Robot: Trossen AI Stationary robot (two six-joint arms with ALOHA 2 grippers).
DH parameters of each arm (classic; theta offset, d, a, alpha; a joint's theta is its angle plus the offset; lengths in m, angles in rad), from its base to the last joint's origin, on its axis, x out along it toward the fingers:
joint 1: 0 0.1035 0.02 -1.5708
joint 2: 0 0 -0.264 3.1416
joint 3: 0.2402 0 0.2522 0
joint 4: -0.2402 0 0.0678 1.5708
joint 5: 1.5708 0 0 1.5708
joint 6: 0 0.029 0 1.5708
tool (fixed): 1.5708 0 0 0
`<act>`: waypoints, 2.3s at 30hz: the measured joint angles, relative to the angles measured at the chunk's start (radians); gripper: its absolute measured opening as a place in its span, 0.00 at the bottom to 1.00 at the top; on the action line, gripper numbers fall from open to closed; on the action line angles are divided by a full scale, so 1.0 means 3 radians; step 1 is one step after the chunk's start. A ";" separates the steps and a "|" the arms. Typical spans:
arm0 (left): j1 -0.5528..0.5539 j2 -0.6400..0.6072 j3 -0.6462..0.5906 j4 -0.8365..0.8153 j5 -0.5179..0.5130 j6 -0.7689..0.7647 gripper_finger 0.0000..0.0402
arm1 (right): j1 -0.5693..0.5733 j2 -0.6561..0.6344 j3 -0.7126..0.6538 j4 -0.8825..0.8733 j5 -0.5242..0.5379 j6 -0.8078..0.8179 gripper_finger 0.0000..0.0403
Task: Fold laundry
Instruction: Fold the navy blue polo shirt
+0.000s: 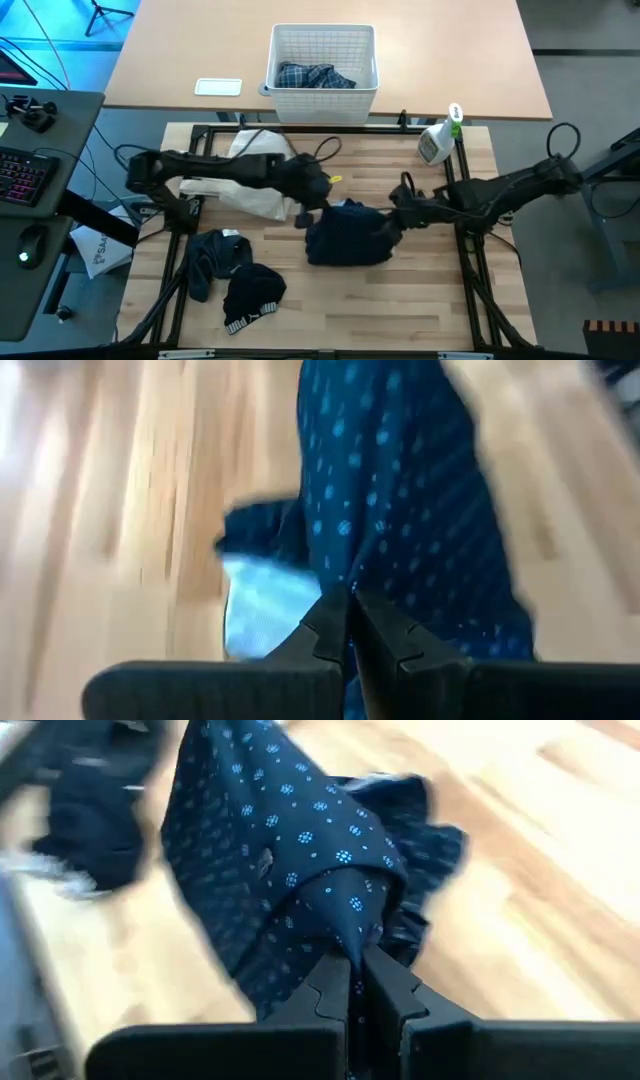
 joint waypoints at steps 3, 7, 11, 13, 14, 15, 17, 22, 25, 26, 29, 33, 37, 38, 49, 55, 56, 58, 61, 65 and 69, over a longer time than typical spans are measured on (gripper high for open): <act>0.0093 0.0229 0.0000 -0.0101 -0.0149 -0.0194 0.00 | -0.0214 0.0102 -0.0126 0.0069 -0.0013 -0.0111 0.00; 0.0145 0.0348 0.0000 -0.0336 -0.0329 -0.0422 0.00 | -0.0472 0.0241 -0.0241 0.0154 -0.0004 -0.0289 0.00; 0.0113 0.0301 0.0001 -0.0775 -0.0338 -0.0596 0.00 | -0.0681 0.0424 -0.0271 0.0415 -0.0006 -0.0570 0.01; 0.0082 0.0285 0.0001 -0.0880 -0.0339 -0.0627 0.00 | -0.0749 0.0540 -0.0271 0.0611 0.0000 -0.0786 0.03; 0.0067 0.0285 0.0001 -0.0925 -0.0339 -0.0629 0.00 | -0.0775 0.0617 -0.0271 0.0719 0.0000 -0.0889 0.05; 0.0058 0.0289 0.0001 -0.0964 -0.0341 -0.0628 0.00 | -0.0805 0.0696 -0.0271 0.0836 0.0002 -0.0972 0.07; 0.0051 0.0347 0.0000 -0.0958 -0.0340 -0.0628 0.00 | -0.0867 0.0866 -0.0271 0.0962 0.0000 -0.1029 0.13; 0.0031 0.0443 -0.0110 -0.1002 -0.0648 -0.0742 0.00 | -0.1070 0.1225 -0.0258 0.1089 -0.0106 -0.0973 0.28; 0.0003 0.0375 -0.0120 -0.1170 -0.0786 -0.0743 0.00 | -0.1179 0.1220 -0.0176 0.1014 -0.0270 -0.0919 0.33; 0.0000 0.0316 -0.0121 -0.1231 -0.0783 -0.0744 0.00 | -0.1199 0.1179 -0.0148 0.0965 -0.0285 -0.0912 0.34; -0.0005 0.0137 -0.0122 -0.1381 -0.0673 -0.0772 0.00 | -0.1232 0.0968 -0.0060 0.0897 -0.0299 -0.0911 0.36; -0.0005 -0.0054 -0.0122 -0.1627 -0.0484 -0.0900 0.02 | -0.1231 0.0690 -0.0006 0.0951 -0.0294 -0.0764 0.36; -0.0018 -0.0274 -0.0122 -0.1998 -0.0231 -0.1006 0.03 | -0.1133 0.0626 -0.0002 0.1526 -0.0561 -0.0633 0.35; -0.0026 -0.0314 -0.0124 -0.2088 -0.0193 -0.1022 0.04 | -0.1091 0.0673 0.0000 0.1683 -0.0644 -0.0684 0.34; -0.0220 -0.0710 -0.1022 -0.2042 0.0395 -0.1432 0.04 | -0.1011 0.1855 -0.0001 0.2779 -0.1376 -0.0557 0.11; -0.0505 -0.0654 -0.1793 -0.0260 0.0455 -0.1928 0.01 | -0.0973 0.2145 -0.0003 0.2847 -0.1880 -0.0447 0.01; -0.0520 -0.0572 -0.1906 0.0210 0.0455 -0.2030 0.00 | -0.0961 0.2114 -0.0003 0.2803 -0.1815 -0.0411 0.01; -0.0516 -0.0370 -0.2043 0.0976 0.0450 -0.2208 0.00 | -0.0929 0.2001 -0.0004 0.2709 -0.1707 -0.0333 0.01; -0.0432 -0.0021 -0.2005 0.1772 0.0307 -0.2274 0.00 | -0.0792 0.1742 -0.0004 0.2622 -0.1538 -0.0200 0.01; -0.0196 0.0382 -0.1632 0.1906 0.0164 -0.1887 0.00 | -0.0400 0.1476 -0.0004 0.2446 -0.1042 0.0018 0.00; 0.0029 0.0447 -0.1146 0.1099 0.0139 -0.1307 0.00 | -0.0148 0.1167 -0.0004 0.1922 -0.0603 0.0272 0.01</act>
